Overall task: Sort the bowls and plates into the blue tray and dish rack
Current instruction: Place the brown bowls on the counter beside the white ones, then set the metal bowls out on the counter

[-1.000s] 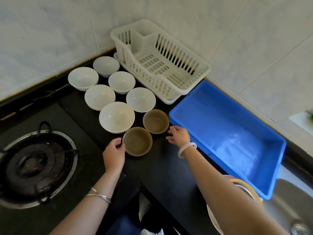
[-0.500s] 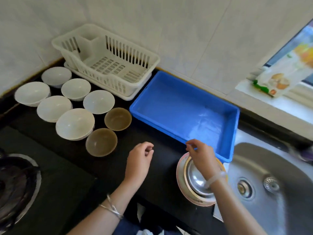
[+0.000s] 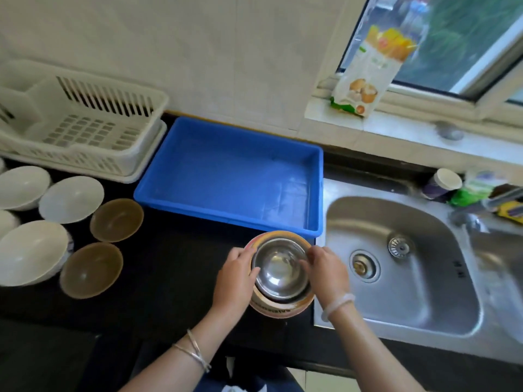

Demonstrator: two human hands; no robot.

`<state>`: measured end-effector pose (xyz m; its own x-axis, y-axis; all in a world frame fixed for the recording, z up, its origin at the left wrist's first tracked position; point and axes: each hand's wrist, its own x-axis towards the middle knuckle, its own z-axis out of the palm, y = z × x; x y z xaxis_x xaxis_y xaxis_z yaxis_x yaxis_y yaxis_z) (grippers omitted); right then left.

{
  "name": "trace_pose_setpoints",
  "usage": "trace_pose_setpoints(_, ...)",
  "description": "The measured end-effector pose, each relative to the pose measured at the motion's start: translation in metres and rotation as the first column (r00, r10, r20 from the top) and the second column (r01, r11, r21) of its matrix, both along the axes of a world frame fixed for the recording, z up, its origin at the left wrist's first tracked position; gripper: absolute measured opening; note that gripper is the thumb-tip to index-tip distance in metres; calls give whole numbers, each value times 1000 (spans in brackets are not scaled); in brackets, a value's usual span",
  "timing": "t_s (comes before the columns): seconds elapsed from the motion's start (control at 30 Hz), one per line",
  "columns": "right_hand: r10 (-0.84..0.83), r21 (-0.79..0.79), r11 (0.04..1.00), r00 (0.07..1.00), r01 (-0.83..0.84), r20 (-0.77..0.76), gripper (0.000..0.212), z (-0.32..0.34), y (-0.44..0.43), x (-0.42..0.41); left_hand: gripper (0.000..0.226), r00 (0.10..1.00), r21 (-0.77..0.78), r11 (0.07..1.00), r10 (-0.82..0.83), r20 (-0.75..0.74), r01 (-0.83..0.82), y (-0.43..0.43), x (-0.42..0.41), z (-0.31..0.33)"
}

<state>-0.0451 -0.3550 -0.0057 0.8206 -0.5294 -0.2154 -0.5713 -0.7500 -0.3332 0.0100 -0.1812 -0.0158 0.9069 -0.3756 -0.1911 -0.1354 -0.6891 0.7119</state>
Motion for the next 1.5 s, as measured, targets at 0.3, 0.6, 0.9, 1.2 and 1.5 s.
trace_pose_setpoints(0.3,-64,94,994,995,56,74,10,-2,-4,0,41,999,0,999,53,-9,-53,0,-3,-8)
trace_pose_setpoints(0.6,-159,147,980,972,134,174,7,19,-31,-12,30,995,66,993,98,-12,-97,-12,6,-7)
trace_pose_setpoints(0.9,-201,163,972,956,168,215,8,21,-34,-17,24,997,97,993,71,24,-73,-21,6,-6)
trace_pose_setpoints(1.2,-184,175,973,962,150,200,6,30,-39,-18,10,999,142,989,36,9,-37,-18,9,2)
trace_pose_setpoints(1.5,-104,198,978,982,72,156,10,45,-43,-15,15,992,104,990,84,94,-94,-21,7,15)
